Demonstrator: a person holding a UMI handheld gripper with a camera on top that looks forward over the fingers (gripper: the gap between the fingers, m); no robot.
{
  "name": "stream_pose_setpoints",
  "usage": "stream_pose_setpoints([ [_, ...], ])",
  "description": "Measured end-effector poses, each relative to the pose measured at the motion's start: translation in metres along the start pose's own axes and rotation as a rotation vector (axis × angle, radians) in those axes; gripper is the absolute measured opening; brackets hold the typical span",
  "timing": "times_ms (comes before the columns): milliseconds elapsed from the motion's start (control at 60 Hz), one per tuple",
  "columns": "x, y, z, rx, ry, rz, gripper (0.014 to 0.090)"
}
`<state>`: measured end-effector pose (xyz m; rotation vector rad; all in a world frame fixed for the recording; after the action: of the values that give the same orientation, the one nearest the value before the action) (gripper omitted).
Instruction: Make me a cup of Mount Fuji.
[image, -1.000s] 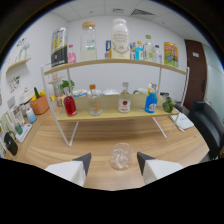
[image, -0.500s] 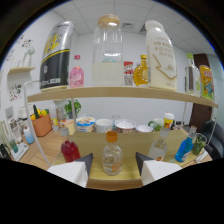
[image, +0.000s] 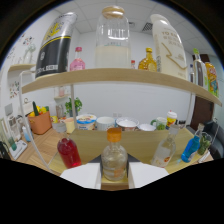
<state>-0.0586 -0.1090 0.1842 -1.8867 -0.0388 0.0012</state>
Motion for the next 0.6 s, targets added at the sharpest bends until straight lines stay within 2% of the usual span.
stream_pose_setpoints([
  [233, -0.011, -0.023, -0.045, 0.067, -0.017, 0.007, 0.0359],
  [333, -0.017, -0.015, -0.070, 0.083, -0.024, 0.020, 0.0358],
  [467, -0.020, 0.026, -0.089, 0.041, -0.023, 0.055, 0.0358],
  [600, -0.019, 0.075, -0.093, -0.042, -0.027, 0.172, 0.0358],
])
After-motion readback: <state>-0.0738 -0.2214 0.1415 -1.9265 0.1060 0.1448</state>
